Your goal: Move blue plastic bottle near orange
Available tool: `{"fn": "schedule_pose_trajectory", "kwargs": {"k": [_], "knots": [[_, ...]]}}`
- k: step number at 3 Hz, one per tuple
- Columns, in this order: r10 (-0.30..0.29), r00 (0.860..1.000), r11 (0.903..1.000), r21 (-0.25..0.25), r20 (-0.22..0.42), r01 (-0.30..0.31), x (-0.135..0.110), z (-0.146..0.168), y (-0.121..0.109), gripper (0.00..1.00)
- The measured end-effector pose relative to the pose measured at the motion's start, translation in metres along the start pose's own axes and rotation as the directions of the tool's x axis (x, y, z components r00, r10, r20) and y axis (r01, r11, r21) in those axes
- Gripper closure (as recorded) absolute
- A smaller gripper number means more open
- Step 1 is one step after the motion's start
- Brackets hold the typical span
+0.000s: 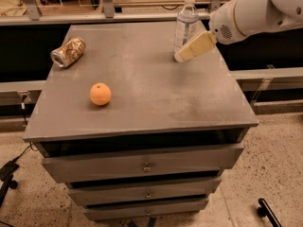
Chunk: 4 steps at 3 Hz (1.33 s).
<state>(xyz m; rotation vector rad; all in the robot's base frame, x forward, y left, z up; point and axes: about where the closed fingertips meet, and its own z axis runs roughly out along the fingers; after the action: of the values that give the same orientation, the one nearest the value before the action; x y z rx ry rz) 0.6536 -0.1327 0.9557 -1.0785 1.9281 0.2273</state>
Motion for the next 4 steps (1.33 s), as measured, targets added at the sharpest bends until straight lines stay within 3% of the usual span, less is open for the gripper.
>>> {"fn": "schedule_pose_trajectory", "kwargs": {"k": [1, 2, 3, 4], "knots": [[0.086, 0.992, 0.9953, 0.035, 0.089, -0.090, -0.006, 0.007, -0.032, 0.00], [0.149, 0.968, 0.9858, 0.047, 0.200, -0.161, -0.014, 0.023, -0.067, 0.00], [0.151, 0.950, 0.9876, -0.002, 0.275, -0.157, -0.024, 0.041, -0.079, 0.00], [0.123, 0.933, 0.9923, -0.055, 0.339, -0.111, -0.031, 0.063, -0.083, 0.00]]}}
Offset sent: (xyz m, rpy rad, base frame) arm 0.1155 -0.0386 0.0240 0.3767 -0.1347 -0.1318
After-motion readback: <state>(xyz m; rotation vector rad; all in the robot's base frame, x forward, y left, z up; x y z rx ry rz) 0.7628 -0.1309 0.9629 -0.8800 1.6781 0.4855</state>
